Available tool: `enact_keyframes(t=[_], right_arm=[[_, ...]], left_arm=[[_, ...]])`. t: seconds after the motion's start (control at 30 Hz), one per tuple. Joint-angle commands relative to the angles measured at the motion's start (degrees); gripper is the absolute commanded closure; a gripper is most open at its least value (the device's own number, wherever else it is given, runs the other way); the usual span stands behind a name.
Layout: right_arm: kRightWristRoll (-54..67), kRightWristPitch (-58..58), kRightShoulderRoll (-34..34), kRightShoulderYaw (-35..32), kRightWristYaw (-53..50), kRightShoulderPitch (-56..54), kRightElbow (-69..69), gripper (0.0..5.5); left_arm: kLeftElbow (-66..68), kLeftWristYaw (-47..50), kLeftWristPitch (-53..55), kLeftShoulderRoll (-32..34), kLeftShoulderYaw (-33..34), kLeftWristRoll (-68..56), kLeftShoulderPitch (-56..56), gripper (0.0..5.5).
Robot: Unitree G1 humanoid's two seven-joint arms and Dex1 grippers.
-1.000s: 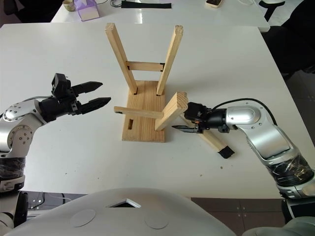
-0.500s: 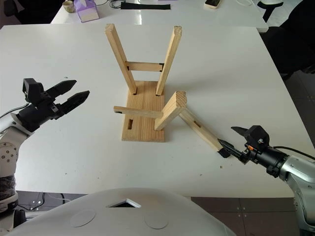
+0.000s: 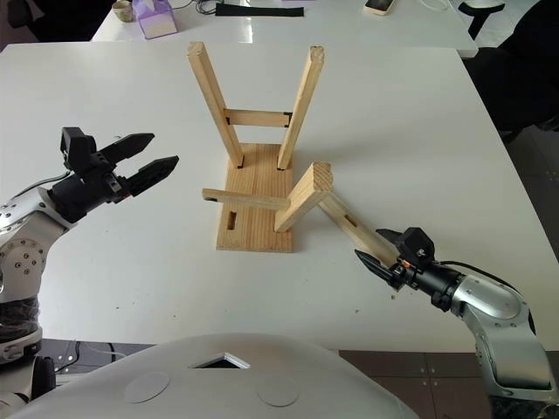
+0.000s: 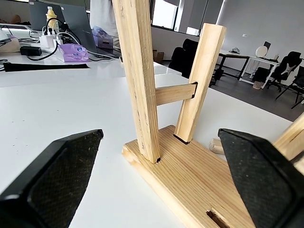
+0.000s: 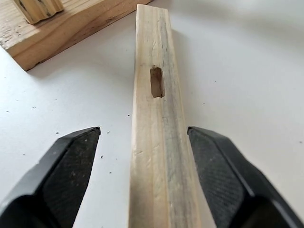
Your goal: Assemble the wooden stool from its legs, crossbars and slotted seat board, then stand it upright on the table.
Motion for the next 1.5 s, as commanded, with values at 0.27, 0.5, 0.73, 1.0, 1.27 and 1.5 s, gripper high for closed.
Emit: enact_keyframes(t=[0.27, 0.5, 0.73, 1.0, 1.27, 1.5], right_arm=[[-3.27, -5.09, 0.27, 2.31, -0.05, -1.13, 9.21, 2.81], [-0.11, -5.03, 1.13, 0.29, -0.64, -2.97, 8.39, 3.46], [25.79, 7.32, -2.54, -16.03, -2.01, -13.69, -4.86, 3.46], [61.2, 20.64, -14.29, -12.33, -3.39, -39.94, -12.53, 3.46], [66.04, 29.82, -15.01, 1.01, 0.1, -56.12, -7.81, 3.46], [62.59, 32.34, -16.52, 1.16, 4.29, -56.5, -6.38, 3.46]], left_arm=[[2.44, 0.42, 0.44, 0.44, -0.92, 2.0, -3.16, 0.99], [8.73, 13.17, 1.02, -0.42, -1.29, 10.78, -11.31, 0.99], [0.6, 11.02, 12.41, 1.09, 6.45, -8.86, -24.35, 0.99], [-9.7, 13.44, 19.98, -4.96, -0.84, -31.13, -37.67, 1.58], [-13.29, 6.39, 19.29, -4.13, -4.97, -35.89, -36.51, 1.58], [-13.07, 5.15, 18.39, -3.3, -5.58, -34.4, -35.7, 1.58]])
